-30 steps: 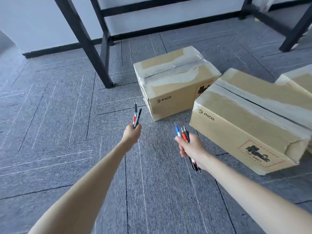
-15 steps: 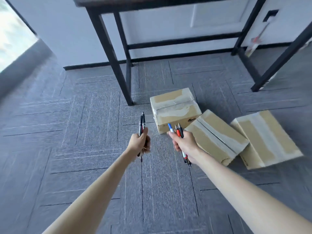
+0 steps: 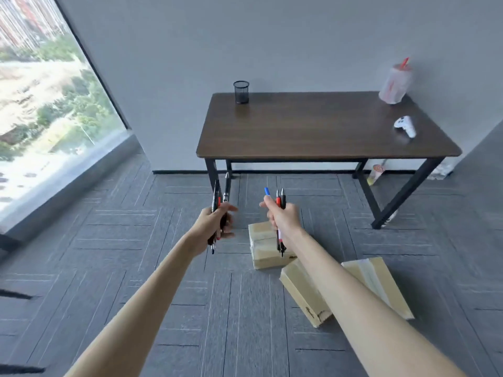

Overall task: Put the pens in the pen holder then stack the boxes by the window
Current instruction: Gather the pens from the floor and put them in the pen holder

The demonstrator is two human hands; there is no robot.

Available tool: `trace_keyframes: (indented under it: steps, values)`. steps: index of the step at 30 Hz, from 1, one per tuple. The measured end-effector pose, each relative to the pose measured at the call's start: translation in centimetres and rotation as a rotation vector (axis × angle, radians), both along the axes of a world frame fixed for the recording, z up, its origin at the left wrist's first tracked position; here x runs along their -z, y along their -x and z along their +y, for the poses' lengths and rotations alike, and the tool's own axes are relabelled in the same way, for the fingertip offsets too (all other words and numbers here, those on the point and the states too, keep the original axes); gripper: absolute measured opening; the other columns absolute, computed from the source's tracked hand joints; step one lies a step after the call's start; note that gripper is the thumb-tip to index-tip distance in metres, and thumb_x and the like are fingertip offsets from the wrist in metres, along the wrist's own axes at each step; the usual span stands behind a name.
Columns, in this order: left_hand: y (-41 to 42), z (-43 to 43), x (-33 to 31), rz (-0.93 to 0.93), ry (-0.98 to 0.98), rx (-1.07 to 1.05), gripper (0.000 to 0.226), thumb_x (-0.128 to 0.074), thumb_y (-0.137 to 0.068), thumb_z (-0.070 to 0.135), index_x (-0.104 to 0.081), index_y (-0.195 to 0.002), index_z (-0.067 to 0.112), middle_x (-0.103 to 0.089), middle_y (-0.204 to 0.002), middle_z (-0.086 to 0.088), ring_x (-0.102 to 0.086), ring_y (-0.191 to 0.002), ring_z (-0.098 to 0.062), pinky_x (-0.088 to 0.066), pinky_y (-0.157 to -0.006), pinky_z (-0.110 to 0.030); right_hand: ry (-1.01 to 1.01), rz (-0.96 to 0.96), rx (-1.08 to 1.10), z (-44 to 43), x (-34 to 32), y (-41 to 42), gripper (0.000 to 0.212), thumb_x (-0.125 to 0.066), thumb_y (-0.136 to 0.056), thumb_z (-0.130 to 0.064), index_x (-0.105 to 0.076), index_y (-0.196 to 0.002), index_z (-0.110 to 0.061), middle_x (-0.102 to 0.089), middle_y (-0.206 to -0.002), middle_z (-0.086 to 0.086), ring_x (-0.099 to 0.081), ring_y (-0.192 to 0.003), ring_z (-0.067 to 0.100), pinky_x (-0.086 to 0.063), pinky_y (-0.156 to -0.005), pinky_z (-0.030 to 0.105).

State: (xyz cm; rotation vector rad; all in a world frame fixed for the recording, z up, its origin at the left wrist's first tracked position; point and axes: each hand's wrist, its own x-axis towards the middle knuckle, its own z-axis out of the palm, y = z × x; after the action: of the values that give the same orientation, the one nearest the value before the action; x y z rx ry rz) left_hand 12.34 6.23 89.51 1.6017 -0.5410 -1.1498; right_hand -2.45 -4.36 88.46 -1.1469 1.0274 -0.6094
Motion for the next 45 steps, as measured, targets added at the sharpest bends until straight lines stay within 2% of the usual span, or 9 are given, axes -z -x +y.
trace_keyframes:
  steps: [3, 5, 10, 15, 22, 26, 33, 41, 45]
  values:
    - [1.0, 0.4, -4.8, 0.036, 0.093, -0.071, 0.028, -0.044, -0.102, 0.024, -0.061, -0.113, 0.004, -0.046, -0.068, -0.006, -0.04, -0.039, -0.008, -0.042, -0.041, -0.022, 0.031, -0.048, 0.002, -0.2, -5.1, 1.0, 0.03, -0.06, -0.093, -0.031, -0.068, -0.081, -0.004, -0.043, -0.048, -0.006, -0.036, -0.038, 0.004, -0.027, -0.038, 0.016]
    - [1.9, 0.5, -7.7, 0.04, 0.146, -0.092, 0.028, -0.044, -0.102, 0.023, -0.058, -0.117, 0.005, -0.049, -0.066, -0.007, -0.041, -0.037, -0.008, -0.04, -0.039, -0.021, 0.045, -0.083, 0.015, -0.1, -7.9, 1.6, 0.03, -0.059, -0.093, -0.03, -0.066, -0.078, -0.005, -0.042, -0.047, -0.006, -0.035, -0.038, 0.004, -0.026, -0.038, 0.016]
    - [3.6, 1.0, -13.1, -0.013, 0.267, -0.046, 0.029, -0.043, -0.102, 0.025, -0.057, -0.118, 0.005, -0.053, -0.068, -0.006, -0.048, -0.042, -0.009, -0.048, -0.045, -0.023, 0.115, -0.139, 0.021, 0.1, -13.8, 2.2, 0.031, -0.058, -0.094, -0.031, -0.064, -0.074, -0.007, -0.043, -0.046, -0.006, -0.035, -0.035, 0.003, -0.027, -0.037, 0.015]
    - [2.6, 0.2, -14.7, -0.009, 0.298, -0.057, 0.029, -0.042, -0.102, 0.023, -0.057, -0.117, 0.004, -0.054, -0.066, -0.006, -0.053, -0.047, -0.011, -0.055, -0.053, -0.027, 0.136, -0.154, -0.004, -1.4, -15.3, 1.1, 0.03, -0.058, -0.094, -0.031, -0.064, -0.077, -0.007, -0.044, -0.05, -0.003, -0.036, -0.037, 0.004, -0.028, -0.037, 0.016]
    - [-3.7, -5.6, -14.5, 0.0, 0.276, -0.073, 0.029, -0.04, -0.102, 0.016, -0.061, -0.113, -0.001, -0.053, -0.069, -0.006, -0.049, -0.048, -0.01, -0.047, -0.048, -0.022, 0.141, -0.113, -0.064, -6.0, -15.8, -5.4, 0.028, -0.058, -0.094, -0.029, -0.065, -0.078, -0.007, -0.044, -0.05, -0.005, -0.036, -0.038, 0.004, -0.028, -0.038, 0.016]
    - [-9.4, -9.8, -13.8, 0.017, 0.279, -0.053, 0.025, -0.039, -0.102, 0.013, -0.062, -0.099, 0.005, -0.054, -0.074, -0.004, -0.049, -0.058, -0.013, -0.047, -0.054, -0.025, 0.142, -0.058, -0.067, -9.8, -15.2, -11.4, 0.029, -0.057, -0.094, -0.029, -0.063, -0.077, -0.007, -0.044, -0.05, -0.004, -0.036, -0.039, 0.005, -0.028, -0.038, 0.016]
    - [-19.7, -15.1, -11.9, 0.047, 0.218, -0.048, 0.021, -0.04, -0.101, 0.013, -0.056, -0.088, 0.009, -0.047, -0.068, -0.002, -0.045, -0.055, -0.013, -0.046, -0.055, -0.025, 0.122, -0.005, -0.06, -15.5, -13.7, -21.3, 0.031, -0.06, -0.092, -0.031, -0.058, -0.074, -0.007, -0.042, -0.05, -0.004, -0.033, -0.037, 0.006, -0.026, -0.037, 0.017]
    - [-27.4, -22.6, -8.6, 0.056, 0.156, 0.079, 0.03, -0.046, -0.101, 0.031, -0.05, -0.081, 0.009, -0.041, -0.06, 0.0, -0.041, -0.051, -0.014, -0.043, -0.046, -0.022, 0.083, 0.059, -0.04, -22.6, -10.7, -28.6, 0.031, -0.067, -0.087, -0.029, -0.051, -0.064, -0.015, -0.041, -0.045, -0.007, -0.032, -0.035, 0.005, -0.023, -0.037, 0.019]
    - [-30.9, -27.6, -7.5, 0.057, 0.121, 0.08, 0.033, -0.047, -0.1, 0.034, -0.049, -0.077, 0.01, -0.04, -0.059, 0.0, -0.041, -0.05, -0.013, -0.044, -0.049, -0.024, 0.042, 0.088, -0.053, -27.8, -9.4, -32.2, 0.032, -0.064, -0.088, -0.025, -0.048, -0.062, -0.017, -0.039, -0.043, -0.008, -0.03, -0.035, 0.006, -0.022, -0.037, 0.02]
